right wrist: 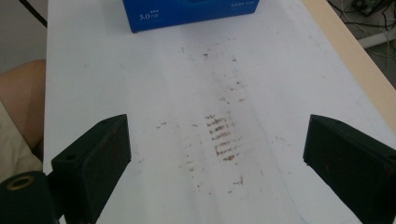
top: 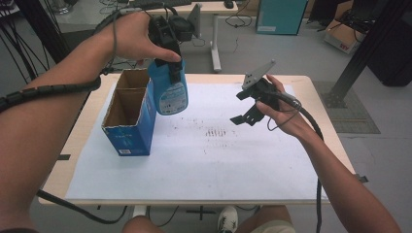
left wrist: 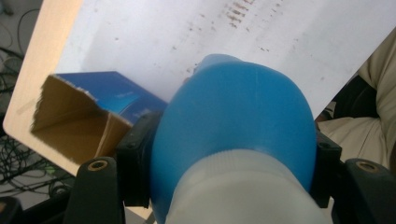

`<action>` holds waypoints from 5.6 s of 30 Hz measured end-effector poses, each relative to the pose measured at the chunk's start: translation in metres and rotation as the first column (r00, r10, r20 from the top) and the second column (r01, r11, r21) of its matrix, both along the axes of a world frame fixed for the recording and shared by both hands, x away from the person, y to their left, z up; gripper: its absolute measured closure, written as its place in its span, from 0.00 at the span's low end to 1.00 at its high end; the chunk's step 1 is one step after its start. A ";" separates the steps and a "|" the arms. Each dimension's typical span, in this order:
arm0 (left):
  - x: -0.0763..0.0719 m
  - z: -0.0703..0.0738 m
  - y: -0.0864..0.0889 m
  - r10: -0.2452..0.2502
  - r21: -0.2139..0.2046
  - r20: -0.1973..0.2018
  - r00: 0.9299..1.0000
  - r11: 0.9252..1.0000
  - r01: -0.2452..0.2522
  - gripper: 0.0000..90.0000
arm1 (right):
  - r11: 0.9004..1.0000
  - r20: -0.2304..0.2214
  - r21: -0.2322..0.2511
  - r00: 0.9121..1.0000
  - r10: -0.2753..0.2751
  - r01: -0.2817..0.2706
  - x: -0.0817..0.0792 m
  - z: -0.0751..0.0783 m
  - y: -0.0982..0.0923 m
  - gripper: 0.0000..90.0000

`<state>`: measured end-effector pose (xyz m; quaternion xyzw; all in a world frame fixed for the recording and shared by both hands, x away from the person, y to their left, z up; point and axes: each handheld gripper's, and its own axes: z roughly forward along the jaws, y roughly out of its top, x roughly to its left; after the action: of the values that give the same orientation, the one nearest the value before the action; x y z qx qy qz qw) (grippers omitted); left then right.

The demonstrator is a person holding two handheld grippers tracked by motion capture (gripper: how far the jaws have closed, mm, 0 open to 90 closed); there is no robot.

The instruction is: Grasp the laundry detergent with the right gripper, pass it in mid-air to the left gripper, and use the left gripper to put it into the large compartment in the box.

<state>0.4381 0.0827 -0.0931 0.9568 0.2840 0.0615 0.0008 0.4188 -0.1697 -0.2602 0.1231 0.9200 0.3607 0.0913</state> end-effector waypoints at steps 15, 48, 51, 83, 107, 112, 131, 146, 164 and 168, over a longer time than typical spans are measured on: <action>0.006 0.041 0.035 0.182 -0.029 0.028 0.983 0.983 -0.182 0.40 | 0.995 -0.014 -0.084 0.998 -0.062 0.061 -0.001 0.006 -0.031 0.08; 0.029 0.043 0.102 0.632 -0.087 0.009 0.775 0.773 -0.629 0.40 | 0.984 -0.016 -0.151 0.995 -0.103 0.099 0.001 0.019 -0.061 0.08; 0.031 0.040 0.108 0.667 -0.082 0.012 0.745 0.743 -0.664 0.40 | 0.983 -0.009 -0.151 0.995 -0.103 0.100 0.002 0.019 -0.063 0.08; 0.033 0.029 0.142 0.861 -0.118 -0.007 0.508 0.504 -0.856 0.40 | 0.983 0.002 -0.142 0.993 -0.118 0.117 0.004 0.015 -0.073 0.08; 0.032 0.025 0.146 0.867 -0.131 0.001 0.498 0.494 -0.860 0.40 | 0.983 0.007 -0.147 0.994 -0.111 0.111 0.002 0.015 -0.074 0.08; 0.032 0.023 0.145 0.868 -0.132 0.001 0.497 0.493 -0.860 0.40 | 0.982 0.008 -0.141 0.992 -0.125 0.125 0.002 0.016 -0.075 0.08; 0.034 0.002 0.148 0.869 -0.128 -0.014 0.495 0.489 -0.863 0.40 | 0.982 0.003 -0.137 0.991 -0.133 0.132 0.001 0.011 -0.076 0.08; 0.037 -0.030 0.148 0.863 -0.112 -0.019 0.505 0.500 -0.859 0.40 | 0.981 -0.005 -0.154 0.993 -0.120 0.118 0.001 0.006 -0.074 0.08; 0.041 -0.083 0.142 0.848 -0.087 -0.043 0.529 0.524 -0.847 0.40 | 0.979 -0.008 -0.159 0.991 -0.131 0.128 0.001 0.000 -0.075 0.08; 0.041 -0.096 0.142 0.847 -0.090 -0.048 0.529 0.524 -0.847 0.40 | 0.978 -0.008 -0.157 0.991 -0.137 0.134 0.001 -0.002 -0.075 0.08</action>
<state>0.4790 0.2245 -0.1890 0.6975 0.7152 0.0405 0.0198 0.4196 -0.2445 -0.2621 0.1812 0.9358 0.2793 0.1161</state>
